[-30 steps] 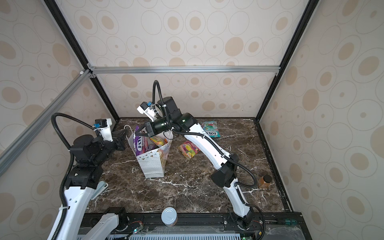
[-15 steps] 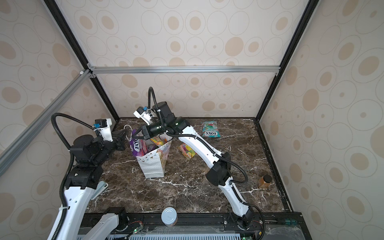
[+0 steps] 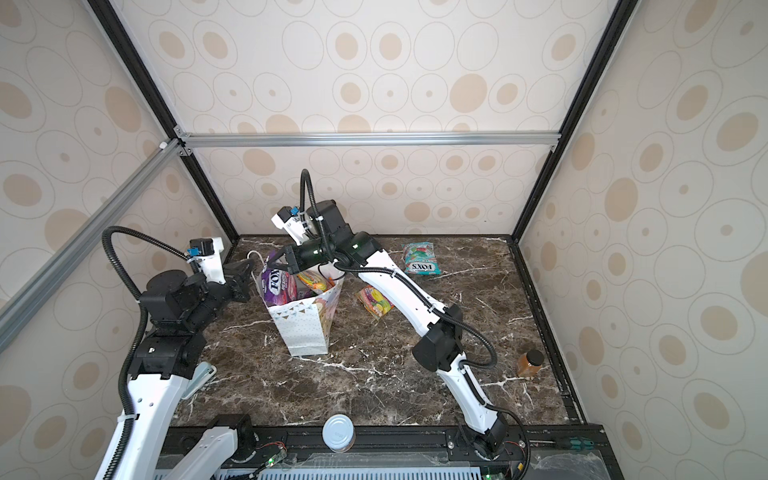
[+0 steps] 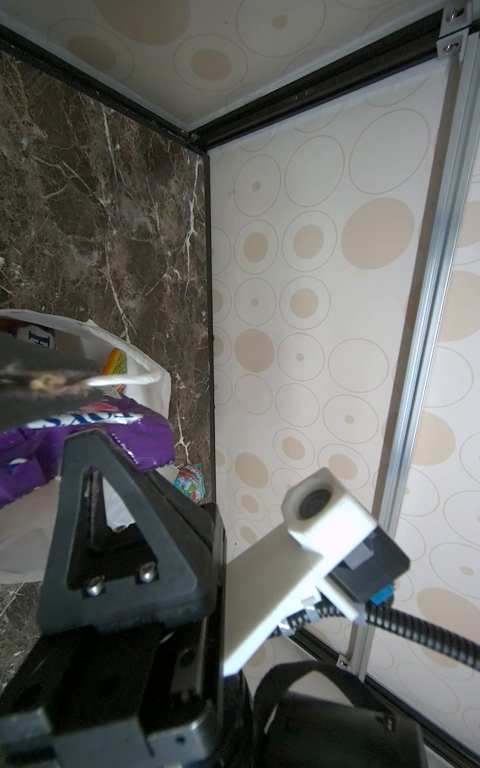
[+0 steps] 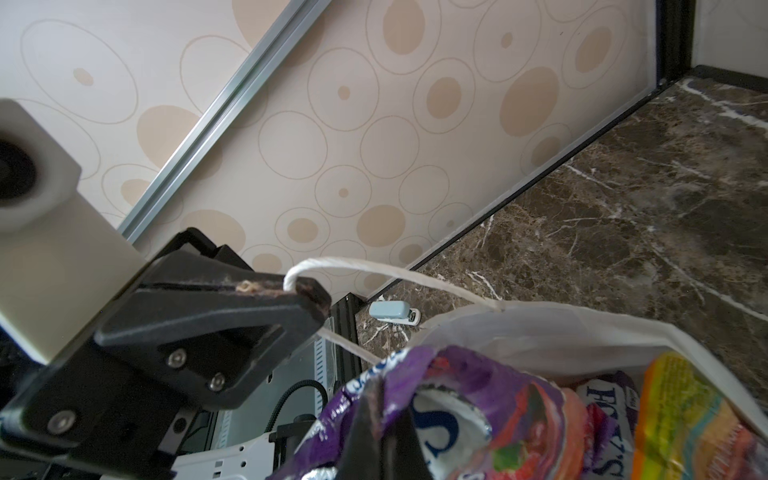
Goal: Place the snacks into the paper bag
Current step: 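Lower the purple berries packet into the bag and open the right gripper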
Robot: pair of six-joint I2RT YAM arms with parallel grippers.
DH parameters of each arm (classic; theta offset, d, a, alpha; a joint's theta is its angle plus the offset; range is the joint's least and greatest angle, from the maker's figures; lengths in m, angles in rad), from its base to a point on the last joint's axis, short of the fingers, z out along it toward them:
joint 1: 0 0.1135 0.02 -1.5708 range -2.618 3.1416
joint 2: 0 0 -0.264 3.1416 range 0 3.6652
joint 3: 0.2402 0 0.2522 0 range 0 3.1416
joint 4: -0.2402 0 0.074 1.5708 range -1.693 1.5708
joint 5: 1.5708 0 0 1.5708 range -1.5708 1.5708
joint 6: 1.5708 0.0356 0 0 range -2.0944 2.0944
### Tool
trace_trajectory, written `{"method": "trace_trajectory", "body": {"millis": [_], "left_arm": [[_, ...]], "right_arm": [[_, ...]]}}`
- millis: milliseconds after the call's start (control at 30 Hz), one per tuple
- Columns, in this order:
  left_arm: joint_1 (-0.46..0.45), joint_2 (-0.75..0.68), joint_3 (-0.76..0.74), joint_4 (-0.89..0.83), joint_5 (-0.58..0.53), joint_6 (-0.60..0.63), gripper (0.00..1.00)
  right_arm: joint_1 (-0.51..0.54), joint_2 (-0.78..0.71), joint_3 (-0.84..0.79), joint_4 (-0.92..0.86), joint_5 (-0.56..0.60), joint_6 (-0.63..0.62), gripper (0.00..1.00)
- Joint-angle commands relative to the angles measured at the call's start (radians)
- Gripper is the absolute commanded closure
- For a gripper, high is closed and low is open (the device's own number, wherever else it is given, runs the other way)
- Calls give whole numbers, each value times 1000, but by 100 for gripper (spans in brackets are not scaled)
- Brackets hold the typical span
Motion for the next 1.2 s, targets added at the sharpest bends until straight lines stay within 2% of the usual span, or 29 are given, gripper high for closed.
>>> {"method": "trace_trajectory", "body": {"millis": [0,267,500,733,1033,1167], "left_arm": [[7,-20,15,45,1,20,100],[8,-18,15,45,0,21,100],[9,-22,15,45,-3,23,100],[8,-20,15,43,-6,23,100],[7,-20,15,44,-5,23,100],[8,-21,16,44,-4,24,100]], "right_arm": [[-3,30,41,56,35,-6,100],[-1,68,49,106,-49,60,100],[-4,47,47,47,-108,28,100],[-24,-16,-8,-99,-4,-90,100],[-66,-53,-22,-243,38,-170,100],[-78,-73,-21,-323,118,-223,91]]}}
